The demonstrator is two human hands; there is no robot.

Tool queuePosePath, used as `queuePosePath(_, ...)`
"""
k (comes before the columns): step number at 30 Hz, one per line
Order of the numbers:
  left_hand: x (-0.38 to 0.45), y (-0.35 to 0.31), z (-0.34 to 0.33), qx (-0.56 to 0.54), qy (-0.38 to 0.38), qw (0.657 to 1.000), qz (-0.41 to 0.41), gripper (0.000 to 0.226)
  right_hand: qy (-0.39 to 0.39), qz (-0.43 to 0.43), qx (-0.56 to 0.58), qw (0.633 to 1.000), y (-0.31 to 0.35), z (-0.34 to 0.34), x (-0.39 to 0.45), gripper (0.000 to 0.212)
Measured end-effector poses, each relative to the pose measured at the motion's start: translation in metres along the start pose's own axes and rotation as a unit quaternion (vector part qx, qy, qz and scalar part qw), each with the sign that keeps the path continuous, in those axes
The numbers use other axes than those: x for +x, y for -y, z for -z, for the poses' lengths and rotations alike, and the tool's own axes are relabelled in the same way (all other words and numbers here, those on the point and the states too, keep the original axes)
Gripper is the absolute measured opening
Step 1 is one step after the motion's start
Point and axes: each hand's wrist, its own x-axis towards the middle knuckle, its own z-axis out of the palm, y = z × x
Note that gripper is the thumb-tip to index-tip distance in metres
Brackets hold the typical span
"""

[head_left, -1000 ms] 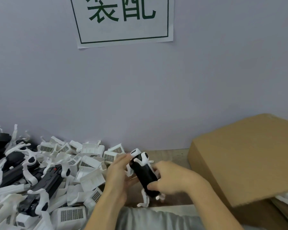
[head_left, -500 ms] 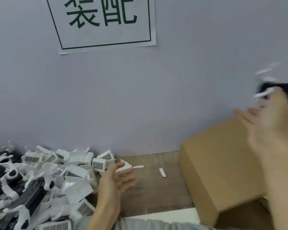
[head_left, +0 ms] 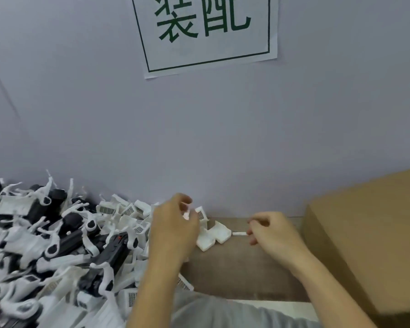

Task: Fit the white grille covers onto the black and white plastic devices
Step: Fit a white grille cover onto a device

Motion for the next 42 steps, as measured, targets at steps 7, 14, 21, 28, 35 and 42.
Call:
queuePosePath(7, 0.016, 0.040, 0.075, 0.248, 0.094, 0.925, 0.273, 0.057, 0.030, 0.022, -0.019, 0.999, -0.041, -0.038, -0.001, 0.023)
queuePosePath(14, 0.010, 0.039, 0.068, 0.219, 0.046, 0.941, 0.254, 0.047, 0.042, 0.035, 0.000, 0.999, -0.041, -0.041, -0.003, 0.025)
queuePosePath(21, 0.011, -0.008, 0.043, 0.045, -0.084, 0.991, -0.090, 0.052, 0.118, -0.055, 0.231, 0.964, -0.026, -0.038, -0.004, 0.031)
queuePosePath(28, -0.035, -0.021, -0.058, -0.072, 0.223, 0.937, -0.261, 0.085, 0.199, -0.094, 0.587, 0.779, -0.027, -0.010, -0.006, 0.057)
queuePosePath(35, -0.029, -0.010, -0.064, -0.221, 0.204, 0.938, -0.174, 0.078, 0.037, -0.045, 0.589, 0.806, -0.034, -0.004, 0.007, 0.038)
queuePosePath(42, -0.023, 0.005, -0.087, -0.446, 0.134, 0.864, 0.192, 0.023, 0.069, 0.137, 0.220, 0.963, -0.032, -0.041, -0.005, 0.050)
